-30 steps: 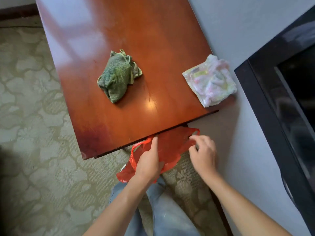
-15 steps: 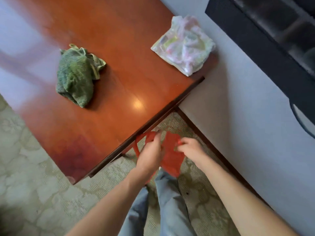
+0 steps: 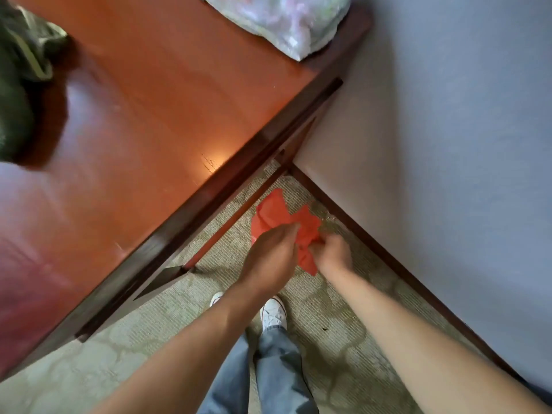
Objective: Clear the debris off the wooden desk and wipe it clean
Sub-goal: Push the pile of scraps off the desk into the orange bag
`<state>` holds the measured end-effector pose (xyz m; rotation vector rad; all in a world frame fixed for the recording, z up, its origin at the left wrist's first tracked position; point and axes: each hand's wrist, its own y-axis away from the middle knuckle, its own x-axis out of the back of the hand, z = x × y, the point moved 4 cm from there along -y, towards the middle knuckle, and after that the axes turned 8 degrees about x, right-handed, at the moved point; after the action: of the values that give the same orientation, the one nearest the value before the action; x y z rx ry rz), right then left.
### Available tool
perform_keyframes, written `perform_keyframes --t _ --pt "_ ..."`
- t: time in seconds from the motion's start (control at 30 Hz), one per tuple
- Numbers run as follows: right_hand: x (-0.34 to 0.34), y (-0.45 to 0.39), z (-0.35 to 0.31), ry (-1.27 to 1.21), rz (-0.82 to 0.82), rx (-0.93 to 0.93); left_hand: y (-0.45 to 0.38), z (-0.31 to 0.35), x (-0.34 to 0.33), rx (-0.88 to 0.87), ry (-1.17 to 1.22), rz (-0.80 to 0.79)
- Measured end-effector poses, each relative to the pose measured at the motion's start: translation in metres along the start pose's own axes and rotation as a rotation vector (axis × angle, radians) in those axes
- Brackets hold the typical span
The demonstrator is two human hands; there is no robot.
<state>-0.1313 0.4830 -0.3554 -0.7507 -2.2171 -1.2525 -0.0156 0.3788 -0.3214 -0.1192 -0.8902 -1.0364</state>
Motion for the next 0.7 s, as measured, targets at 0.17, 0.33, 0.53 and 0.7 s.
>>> perform_keyframes --t 0.17,0.33,0.53,0.7 --pt "0.007 -0.054 0.017 0.057 -0.015 -0.008 0.021 -0.020 0.002 -0.055 -0.132 0.019" --pt "0.018 -0.055 0.016 0.162 -0.011 0.065 0.026 -0.024 0.023 -0.011 -0.147 0.034" --pt "0.045 0.044 -0.060 0.062 0.114 0.315 0.057 0.017 0.098 -0.039 -0.088 0.205" --pt "0.066 0.127 -0.183 0.035 0.404 0.824 0.108 0.040 0.188 -0.169 -0.183 0.427"
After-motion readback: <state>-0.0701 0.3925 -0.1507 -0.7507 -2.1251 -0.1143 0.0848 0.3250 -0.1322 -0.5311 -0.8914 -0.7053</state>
